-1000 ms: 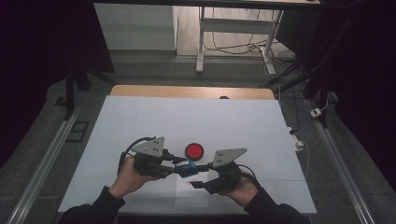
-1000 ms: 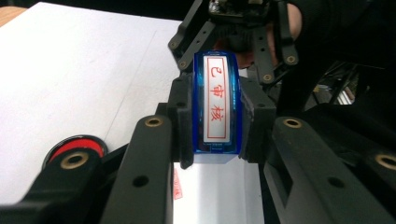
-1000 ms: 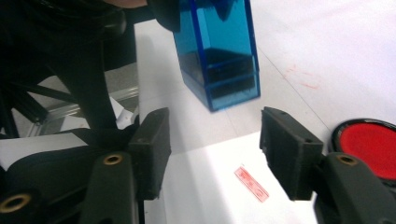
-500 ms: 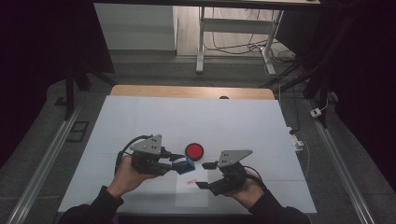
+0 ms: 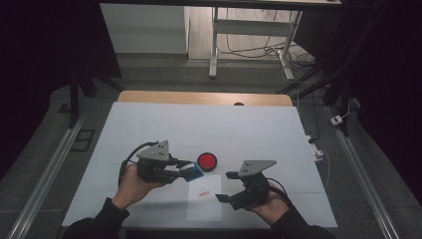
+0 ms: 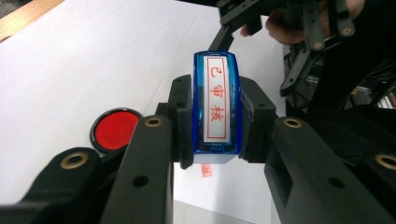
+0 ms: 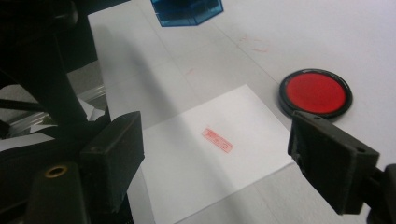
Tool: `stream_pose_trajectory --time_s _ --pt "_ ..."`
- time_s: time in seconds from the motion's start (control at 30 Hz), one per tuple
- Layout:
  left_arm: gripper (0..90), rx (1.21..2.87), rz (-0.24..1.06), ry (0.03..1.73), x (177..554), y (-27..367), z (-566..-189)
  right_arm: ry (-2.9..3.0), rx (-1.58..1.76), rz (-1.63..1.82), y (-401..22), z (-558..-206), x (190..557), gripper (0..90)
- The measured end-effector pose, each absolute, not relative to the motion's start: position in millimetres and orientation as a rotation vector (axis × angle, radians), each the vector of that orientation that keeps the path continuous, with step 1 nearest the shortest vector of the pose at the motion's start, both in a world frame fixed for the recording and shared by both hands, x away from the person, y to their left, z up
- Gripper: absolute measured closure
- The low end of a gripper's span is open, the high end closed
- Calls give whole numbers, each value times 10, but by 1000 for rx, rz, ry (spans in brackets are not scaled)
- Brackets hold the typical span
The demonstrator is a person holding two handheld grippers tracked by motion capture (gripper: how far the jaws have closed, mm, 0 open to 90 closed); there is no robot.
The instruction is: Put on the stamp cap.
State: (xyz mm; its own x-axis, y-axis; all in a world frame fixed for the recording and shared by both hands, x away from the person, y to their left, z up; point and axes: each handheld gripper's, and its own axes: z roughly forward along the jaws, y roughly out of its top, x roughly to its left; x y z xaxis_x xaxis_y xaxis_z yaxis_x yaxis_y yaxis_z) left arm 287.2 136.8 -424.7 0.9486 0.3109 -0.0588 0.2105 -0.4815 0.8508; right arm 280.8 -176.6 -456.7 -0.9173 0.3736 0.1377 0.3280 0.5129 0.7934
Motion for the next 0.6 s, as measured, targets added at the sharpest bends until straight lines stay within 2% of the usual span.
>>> stream_pose_trajectory --time_s 0.37,0.6 --pt "697 2116 173 450 2917 1455 -4259 2664 690 1334 -1894 -4573 2765 54" --pt "697 2133 199 515 2965 1521 -4289 2654 710 1290 -1948 -4596 2737 20"
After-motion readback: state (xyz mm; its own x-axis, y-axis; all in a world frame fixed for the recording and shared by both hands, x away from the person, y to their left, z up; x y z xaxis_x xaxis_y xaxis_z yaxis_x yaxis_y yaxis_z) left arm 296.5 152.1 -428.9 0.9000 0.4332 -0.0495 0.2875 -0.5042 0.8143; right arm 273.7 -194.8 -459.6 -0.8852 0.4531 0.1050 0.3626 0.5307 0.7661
